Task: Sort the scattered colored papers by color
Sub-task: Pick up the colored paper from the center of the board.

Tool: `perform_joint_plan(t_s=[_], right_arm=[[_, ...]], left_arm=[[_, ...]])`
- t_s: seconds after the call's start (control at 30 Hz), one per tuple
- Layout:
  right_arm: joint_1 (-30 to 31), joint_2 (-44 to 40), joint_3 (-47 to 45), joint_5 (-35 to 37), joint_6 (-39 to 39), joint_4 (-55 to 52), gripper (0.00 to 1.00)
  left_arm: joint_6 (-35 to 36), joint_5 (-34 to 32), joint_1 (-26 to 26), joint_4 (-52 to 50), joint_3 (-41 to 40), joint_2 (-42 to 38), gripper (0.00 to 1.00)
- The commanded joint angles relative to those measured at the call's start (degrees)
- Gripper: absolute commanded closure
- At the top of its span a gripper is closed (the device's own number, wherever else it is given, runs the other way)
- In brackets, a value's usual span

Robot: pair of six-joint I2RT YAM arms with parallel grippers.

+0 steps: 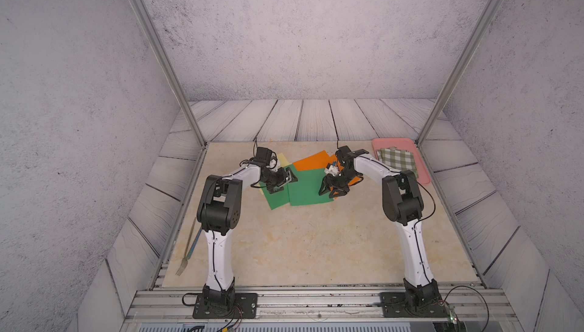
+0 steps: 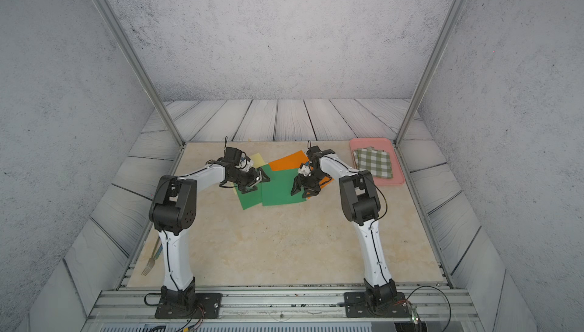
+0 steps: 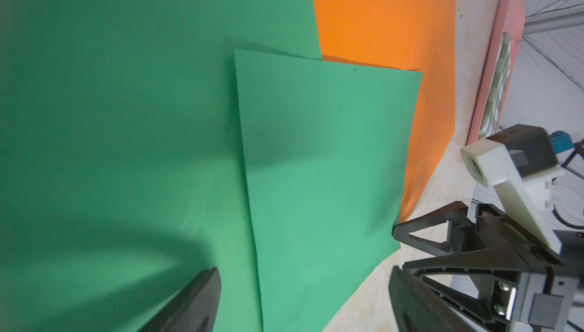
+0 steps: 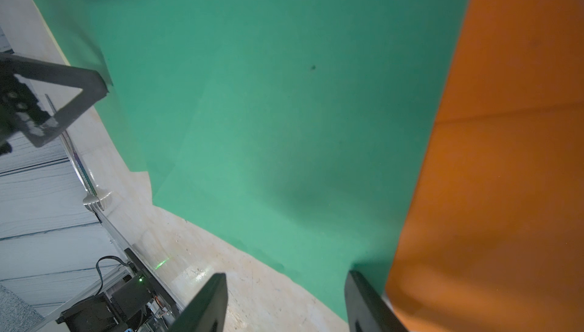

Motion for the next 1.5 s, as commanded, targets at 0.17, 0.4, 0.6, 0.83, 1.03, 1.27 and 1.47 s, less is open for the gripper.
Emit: perform_joint_plan(t_s=[0.17,0.4,0.6,0.83,1.03,1.27,1.47], right_arm=[[0.2,5.3,-1.4,1.4,-0.5,-1.6,0.36],[0.3,5.8,-1.7,0.8,-0.6,-1.4,0.36],[0.2,5.8,-1.5,0.6,-0.5,-1.3,0.36],[0.3,5.8,-1.7,0.2,-0.2,-1.1,0.36],[0.2,5.6,-2.1,0.1,-0.5,-1.1,0.36],[0.3,5.4,-2.1,0.2,-0.5,-0.9,0.35],[0.3,3.8,-3.5,0.3,-0.1,0.9,0.29]], left_arm=[[1.5,1.3,-0.7,-0.7,1.1,3.1,0.09],[0.1,3.0,-2.4,1.3,2.3,4.6,0.08],[-1.3,4.8,-3.2,3.8,2.8,4.9,0.08],[-2.9,5.0,-3.2,8.0,0.3,2.6,0.16],[-2.6,6.8,-3.3,8.5,1.5,2.7,0.55],[-2.1,5.1,-3.3,7.1,1.8,2.1,0.71],[-1.4,4.9,-3.3,5.8,2.0,2.6,0.91]])
